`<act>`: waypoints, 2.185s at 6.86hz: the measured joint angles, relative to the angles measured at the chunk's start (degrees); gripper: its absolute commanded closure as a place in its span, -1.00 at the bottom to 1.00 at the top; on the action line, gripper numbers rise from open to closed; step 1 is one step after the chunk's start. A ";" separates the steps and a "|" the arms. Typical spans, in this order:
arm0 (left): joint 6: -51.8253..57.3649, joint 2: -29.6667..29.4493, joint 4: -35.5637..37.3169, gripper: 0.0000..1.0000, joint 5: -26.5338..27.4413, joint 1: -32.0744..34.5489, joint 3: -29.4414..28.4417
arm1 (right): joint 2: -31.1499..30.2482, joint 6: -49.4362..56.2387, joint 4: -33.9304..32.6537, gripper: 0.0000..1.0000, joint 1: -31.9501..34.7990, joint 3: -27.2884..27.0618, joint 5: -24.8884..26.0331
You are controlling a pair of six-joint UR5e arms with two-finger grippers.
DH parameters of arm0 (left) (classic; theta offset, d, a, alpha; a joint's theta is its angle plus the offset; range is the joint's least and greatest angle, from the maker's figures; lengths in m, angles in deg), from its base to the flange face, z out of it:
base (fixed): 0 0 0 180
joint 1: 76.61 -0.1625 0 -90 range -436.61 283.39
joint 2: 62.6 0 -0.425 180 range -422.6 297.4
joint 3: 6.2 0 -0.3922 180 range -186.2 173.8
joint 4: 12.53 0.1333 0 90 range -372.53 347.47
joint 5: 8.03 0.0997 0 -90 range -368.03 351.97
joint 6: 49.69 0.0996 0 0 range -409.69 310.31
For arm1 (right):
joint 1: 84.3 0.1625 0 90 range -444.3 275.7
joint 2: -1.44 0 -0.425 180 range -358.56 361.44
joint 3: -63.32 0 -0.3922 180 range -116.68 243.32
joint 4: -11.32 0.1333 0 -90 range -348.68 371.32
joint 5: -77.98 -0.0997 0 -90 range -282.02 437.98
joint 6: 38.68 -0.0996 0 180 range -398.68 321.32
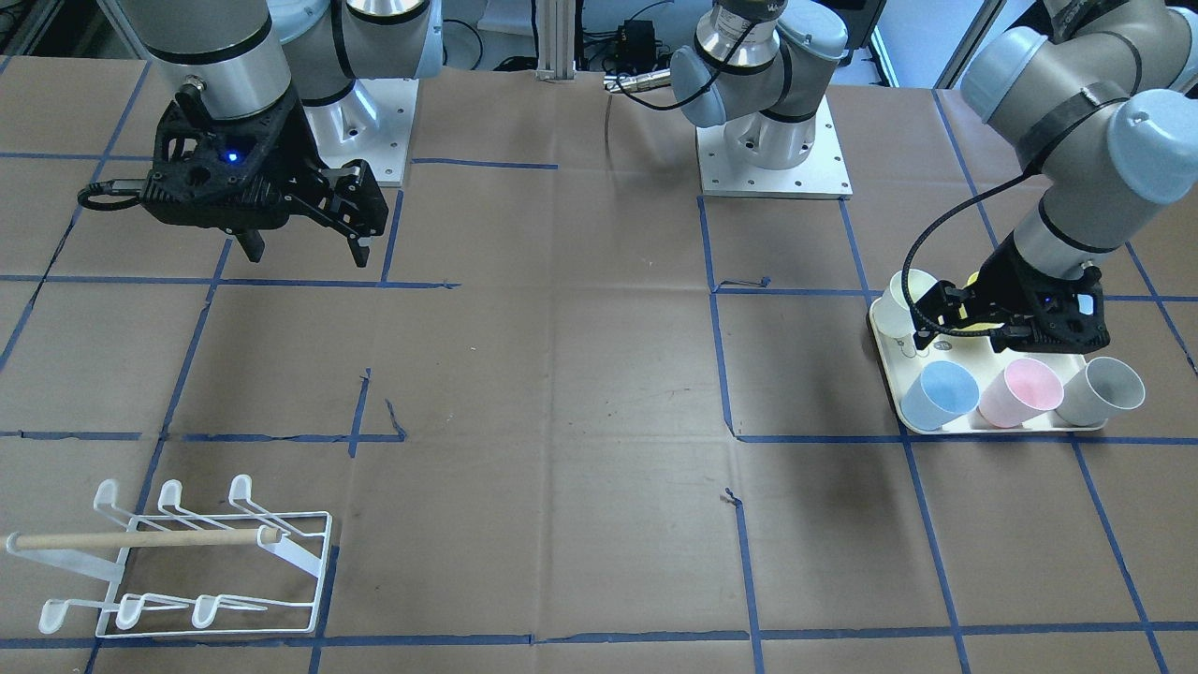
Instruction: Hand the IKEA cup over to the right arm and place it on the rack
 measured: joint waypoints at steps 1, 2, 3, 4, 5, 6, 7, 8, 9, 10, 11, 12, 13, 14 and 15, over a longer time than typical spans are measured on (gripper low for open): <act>-0.09 -1.54 4.28 -1.00 0.08 0.02 2.10 | 0.00 0.03 -0.02 -1.00 0.00 0.00 0.00; -0.12 -3.01 7.92 -1.00 0.22 0.09 3.74 | 0.00 0.06 -0.06 -1.00 0.00 0.00 0.01; -0.21 -4.09 10.22 -1.00 0.33 0.15 5.09 | 0.00 0.06 -0.08 -1.00 0.00 0.00 0.01; -0.19 -4.57 11.23 -1.00 0.43 0.18 6.40 | 0.00 0.06 -0.09 -1.00 0.00 0.00 0.01; 0.00 -4.67 11.63 -1.00 0.56 0.19 7.43 | 0.00 0.07 -0.09 -1.00 0.00 0.00 0.01; 0.25 -4.62 11.71 -1.00 0.71 0.16 7.95 | 0.00 0.07 -0.09 -1.00 0.00 0.00 0.01; 0.39 -4.63 11.70 -0.89 0.92 0.14 8.15 | 0.00 0.06 -0.09 -1.00 0.00 0.00 0.01; 0.46 -4.75 11.71 -0.44 1.51 0.10 8.17 | 0.00 0.06 -0.07 -1.00 0.00 0.00 0.01; 0.52 -4.97 11.80 0.21 2.25 0.04 8.12 | 0.00 0.06 -0.05 -1.00 0.00 0.00 0.01; 0.70 -5.15 11.85 0.70 2.64 -0.01 7.94 | 0.00 0.06 -0.05 -1.00 0.00 0.00 0.01; 0.95 -5.22 11.89 0.95 2.84 -0.03 7.71 | 0.00 0.05 -0.04 -1.00 0.00 0.00 -0.01; 1.06 -5.22 11.98 1.00 2.98 -0.07 7.48 | 0.00 0.01 -0.06 -1.00 0.00 0.00 -0.05; 1.10 -5.21 12.07 1.00 3.08 -0.10 7.11 | -0.02 -0.01 -0.04 -1.00 0.00 0.00 -0.11; 1.12 -5.24 12.05 1.00 3.05 -0.11 6.05 | -0.05 -0.02 -0.01 -1.00 0.00 0.00 -0.21; 1.11 -5.35 11.77 1.00 3.00 -0.09 4.30 | -0.07 -0.02 -0.08 -1.00 0.00 0.00 -0.31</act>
